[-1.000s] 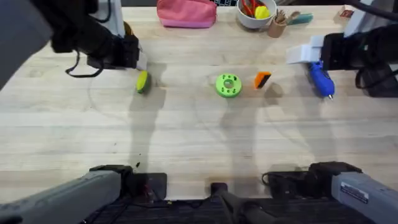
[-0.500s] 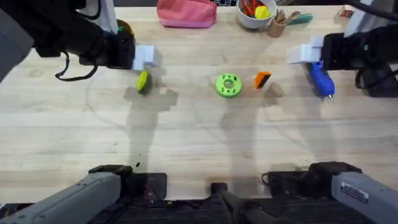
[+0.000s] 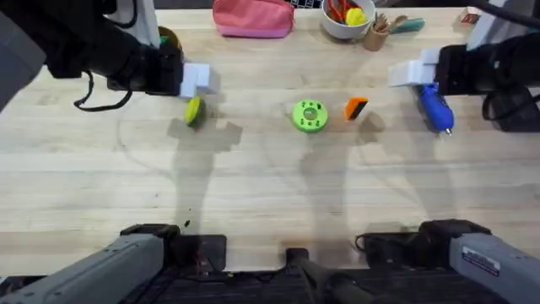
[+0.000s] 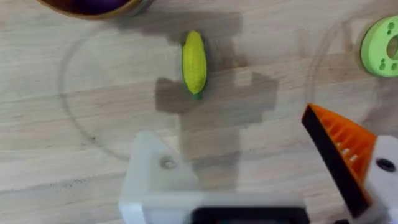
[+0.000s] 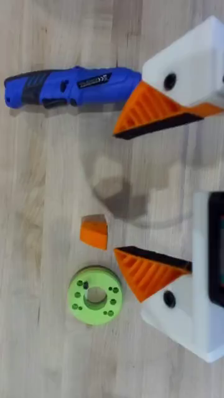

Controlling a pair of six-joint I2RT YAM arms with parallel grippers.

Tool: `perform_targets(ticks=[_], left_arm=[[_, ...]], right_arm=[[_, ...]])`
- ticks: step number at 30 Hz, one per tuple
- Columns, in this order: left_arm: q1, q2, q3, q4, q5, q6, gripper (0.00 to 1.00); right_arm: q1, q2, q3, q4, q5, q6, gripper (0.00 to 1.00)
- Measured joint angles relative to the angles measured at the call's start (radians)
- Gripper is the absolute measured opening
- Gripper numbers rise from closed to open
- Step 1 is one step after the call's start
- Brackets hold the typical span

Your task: Pick up the gripper from the table and insert it into the empty holder that is missing its gripper. Then pick up a screw, insert it into the mounting hole, and use the screwdriver to tighten it. Finally, clean up the table by picking up the vegetable and placing it into the bucket.

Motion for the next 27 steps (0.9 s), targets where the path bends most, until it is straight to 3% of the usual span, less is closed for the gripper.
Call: perform_targets(ticks=[8, 12, 16, 19, 27], left_arm=[[0.0, 0.0, 0.0, -0.141, 0.0, 0.0, 0.985], [0.0, 0.0, 0.0, -0.149, -0.001, 0.001, 0.987], [-0.002, -0.008, -0.001, -0.031, -0.003, 0.027, 0.986], [-0.003, -0.07, -0.027, 0.117, -0.004, 0.052, 0.987], [-0.001, -0.472, -0.29, 0.483, -0.003, 0.077, 0.985]], right_arm=[[0.0, 0.0, 0.0, 0.0, 0.0, 0.0, 0.992], [0.0, 0.0, 0.0, 0.0, 0.0, 0.0, 0.991], [0.0, 0.0, 0.0, 0.0, 0.0, 0.0, 0.992], [0.0, 0.0, 0.0, 0.0, 0.0, 0.0, 0.991], [0.0, 0.0, 0.0, 0.0, 0.0, 0.0, 0.993]])
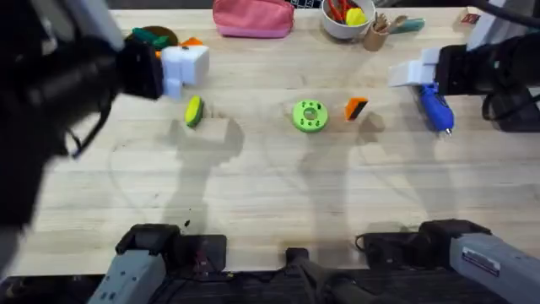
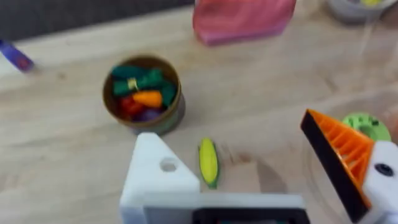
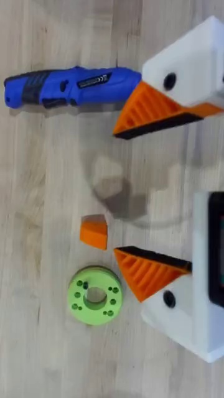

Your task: Pick up the gripper from the table and insert it into the empty holder that is missing its gripper. Then pick up a screw, insert it into the mounting hole, and use the screwdriver to tighten it. Finally, clean up the table by picking up the vegetable and placing it into the bucket.

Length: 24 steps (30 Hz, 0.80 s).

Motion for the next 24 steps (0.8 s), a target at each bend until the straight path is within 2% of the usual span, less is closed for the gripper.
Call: perform_targets(ticks=[6, 16, 22, 24], left_arm=[[0.001, -0.261, -0.271, 0.227, 0.023, 0.006, 0.985], [0.001, -0.621, -0.637, 0.536, 0.109, 0.007, 0.986], [0.001, -0.755, -0.832, 0.726, 0.185, 0.007, 0.986], [0.001, -0.774, -0.87, 0.76, 0.22, 0.006, 0.986]], right_arm=[[0.0, 0.0, 0.0, 0.0, 0.0, 0.0, 0.992], [0.0, 0.0, 0.0, 0.0, 0.0, 0.0, 0.992], [0.0, 0.0, 0.0, 0.0, 0.0, 0.0, 0.992], [0.0, 0.0, 0.0, 0.0, 0.0, 0.0, 0.992]])
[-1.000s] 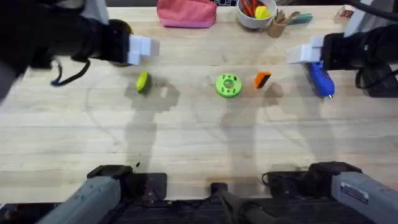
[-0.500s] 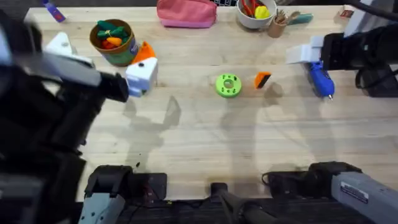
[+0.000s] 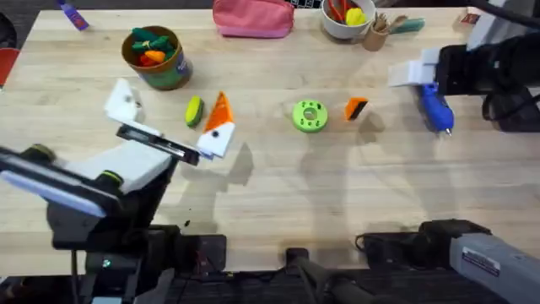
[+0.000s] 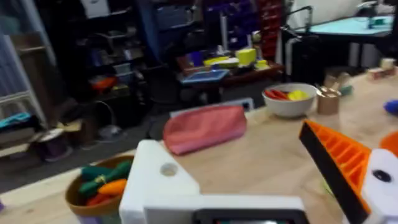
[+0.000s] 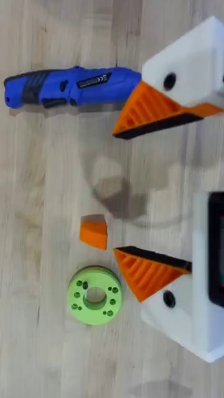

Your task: Pick up the gripper from the table and insert it into the empty holder that is missing its gripper. Then pick up a screw, insert it into the mounting hole, and use the screwdriver to tighten it. Finally, clean up the table by picking up the vegetable and placing it into the bucket.

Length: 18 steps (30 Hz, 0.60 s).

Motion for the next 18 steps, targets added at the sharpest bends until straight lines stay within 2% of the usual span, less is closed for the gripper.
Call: perform_targets(ticks=[3, 6, 15, 18], left_arm=[[0.001, -0.004, -0.016, 0.02, 0.082, -0.005, 0.985], [0.001, -0.006, -0.016, 0.064, 0.18, -0.039, 0.985], [-0.002, -0.006, -0.016, 0.071, 0.461, -0.246, 0.985], [-0.002, -0.006, -0.016, 0.066, 0.551, -0.282, 0.985]], right_arm=[[0.0, 0.0, 0.0, 0.0, 0.0, 0.0, 0.992], [0.0, 0.0, 0.0, 0.0, 0.0, 0.0, 0.991], [0.0, 0.0, 0.0, 0.0, 0.0, 0.0, 0.992], [0.0, 0.0, 0.0, 0.0, 0.0, 0.0, 0.992]])
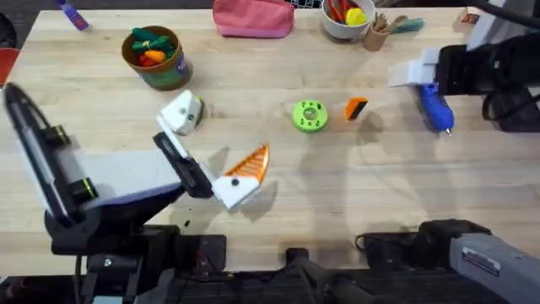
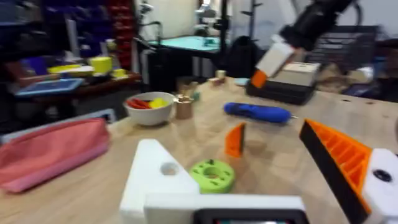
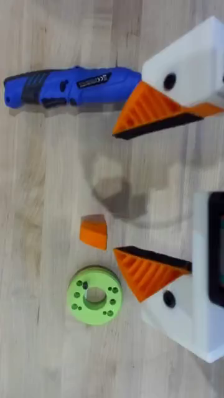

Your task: Pick up the gripper from the table and insert it into the empty holder that is missing its gripper. Then pick up a screw, insert it into the mounting hole, and use the screwdriver to tighten it. Finally, clean up the table by picking up the vegetable and placing it into the bucket.

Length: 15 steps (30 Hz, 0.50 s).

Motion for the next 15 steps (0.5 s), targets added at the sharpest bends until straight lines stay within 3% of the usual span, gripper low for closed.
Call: perform_targets(ticks=[4, 9, 15], left_arm=[[0.0, 0.0, 0.0, -0.083, 0.088, -0.025, 0.985], [0.0, 0.0, 0.0, -0.211, 0.136, -0.037, 0.985], [0.0, 0.0, 0.0, -0.34, 0.186, 0.033, 0.986]], right_arm=[[0.0, 0.0, 0.0, 0.0, 0.0, 0.0, 0.992], [0.0, 0.0, 0.0, 0.0, 0.0, 0.0, 0.992], [0.0, 0.0, 0.0, 0.0, 0.0, 0.0, 0.991]])
